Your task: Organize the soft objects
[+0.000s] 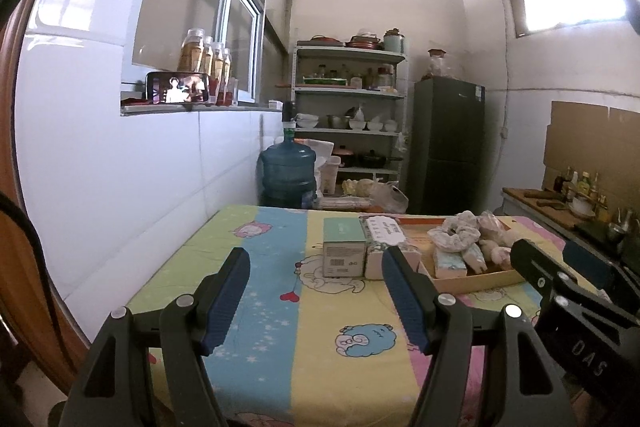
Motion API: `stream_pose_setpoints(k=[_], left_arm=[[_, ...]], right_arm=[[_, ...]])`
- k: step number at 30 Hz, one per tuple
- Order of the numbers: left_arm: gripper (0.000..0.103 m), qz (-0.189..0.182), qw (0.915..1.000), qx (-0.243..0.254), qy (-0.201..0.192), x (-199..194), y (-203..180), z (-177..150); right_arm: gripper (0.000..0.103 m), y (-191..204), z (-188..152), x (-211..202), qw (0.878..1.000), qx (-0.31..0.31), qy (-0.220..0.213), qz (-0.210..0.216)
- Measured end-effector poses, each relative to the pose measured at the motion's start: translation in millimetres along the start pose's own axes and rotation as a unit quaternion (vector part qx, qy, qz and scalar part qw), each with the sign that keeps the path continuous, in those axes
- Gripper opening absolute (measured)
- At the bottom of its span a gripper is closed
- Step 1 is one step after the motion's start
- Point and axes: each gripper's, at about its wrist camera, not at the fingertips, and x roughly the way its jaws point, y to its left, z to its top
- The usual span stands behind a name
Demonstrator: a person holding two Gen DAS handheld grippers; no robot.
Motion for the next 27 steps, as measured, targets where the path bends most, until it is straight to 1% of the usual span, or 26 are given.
stream_pose_setpoints(k=[5, 14, 27], left_arm=[[0.068, 0.000, 1.0000, 0.004, -0.002, -1.2, -3.7, 0.2], [0.068, -0.003, 0.9999, 0.010, -0.001, -1.6, -7.0, -0.4], [0.068, -0.003, 0.9999, 0.010, -0.002, -2.1, -7.9, -1.0]], right_arm=[[0.074, -5.6, -0.6, -2.3, 1.000, 0.007, -0.001, 0.000], [0.074, -4.6, -0.9, -7.6, 1.000, 0.002, -0.009, -0.001], [0.075, -4.2, -1.5, -8.5, 1.000, 0.002, -0.008, 0.000]])
